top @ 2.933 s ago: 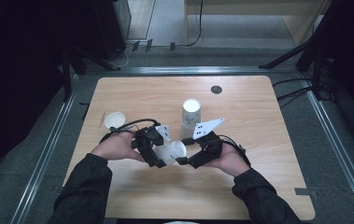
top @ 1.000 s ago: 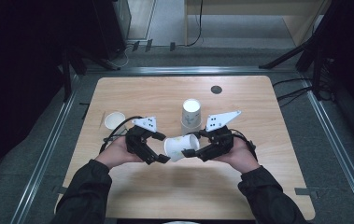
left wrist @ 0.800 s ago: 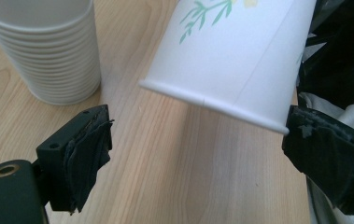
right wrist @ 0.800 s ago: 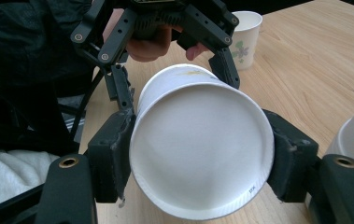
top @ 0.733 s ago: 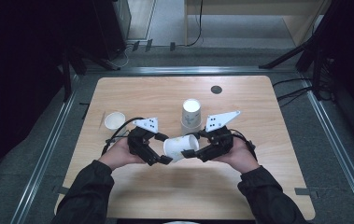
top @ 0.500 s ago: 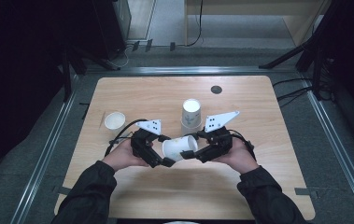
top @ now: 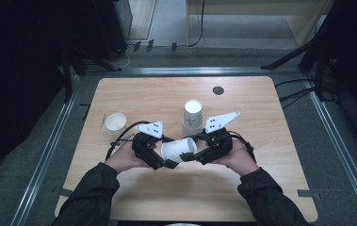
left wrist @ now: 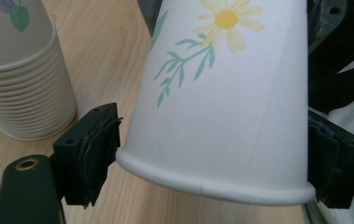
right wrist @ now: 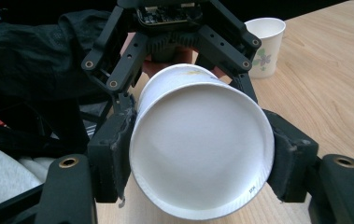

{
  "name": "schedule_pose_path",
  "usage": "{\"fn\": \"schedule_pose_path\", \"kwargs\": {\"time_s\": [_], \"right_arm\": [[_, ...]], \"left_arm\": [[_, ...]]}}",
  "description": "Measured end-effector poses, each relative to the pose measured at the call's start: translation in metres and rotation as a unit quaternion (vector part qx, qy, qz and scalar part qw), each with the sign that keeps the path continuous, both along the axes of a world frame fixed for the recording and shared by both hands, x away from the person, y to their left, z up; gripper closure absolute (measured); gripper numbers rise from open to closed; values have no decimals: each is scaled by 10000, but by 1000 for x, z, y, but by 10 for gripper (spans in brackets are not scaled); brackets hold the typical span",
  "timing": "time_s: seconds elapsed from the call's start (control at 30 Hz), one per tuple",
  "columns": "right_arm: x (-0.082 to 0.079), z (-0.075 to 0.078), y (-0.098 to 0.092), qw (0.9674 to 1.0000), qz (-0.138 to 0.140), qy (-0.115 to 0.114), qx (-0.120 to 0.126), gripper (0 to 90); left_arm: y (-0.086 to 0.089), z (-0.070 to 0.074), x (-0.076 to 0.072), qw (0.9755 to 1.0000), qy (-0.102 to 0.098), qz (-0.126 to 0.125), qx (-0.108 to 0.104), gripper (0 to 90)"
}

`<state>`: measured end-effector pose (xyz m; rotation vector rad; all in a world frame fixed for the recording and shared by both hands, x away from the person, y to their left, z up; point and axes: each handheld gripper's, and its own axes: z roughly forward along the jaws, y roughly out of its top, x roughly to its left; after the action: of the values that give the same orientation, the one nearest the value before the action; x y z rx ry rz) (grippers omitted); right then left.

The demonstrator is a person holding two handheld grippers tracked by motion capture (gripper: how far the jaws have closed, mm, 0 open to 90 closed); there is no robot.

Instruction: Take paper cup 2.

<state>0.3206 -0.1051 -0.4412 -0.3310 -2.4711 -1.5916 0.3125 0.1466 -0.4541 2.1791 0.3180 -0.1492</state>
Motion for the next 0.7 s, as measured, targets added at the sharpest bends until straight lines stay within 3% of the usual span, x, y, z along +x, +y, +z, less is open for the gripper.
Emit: {"fn": "schedule_pose_path", "kwargs": {"time_s": [0.13, 0.57, 0.7], "right_arm": [[0, -1, 1, 10000, 5, 36, -25, 343], [2, -2, 1, 9999, 5, 107, 7, 338], [1, -1, 2, 10000, -38, -16, -19, 285]], "left_arm": [[0, 0, -1, 9999, -63, -78, -5, 204], [2, 1, -1, 9999, -114, -66, -24, 232], [4, 1, 0, 10000, -65, -30, -19, 232]]}}
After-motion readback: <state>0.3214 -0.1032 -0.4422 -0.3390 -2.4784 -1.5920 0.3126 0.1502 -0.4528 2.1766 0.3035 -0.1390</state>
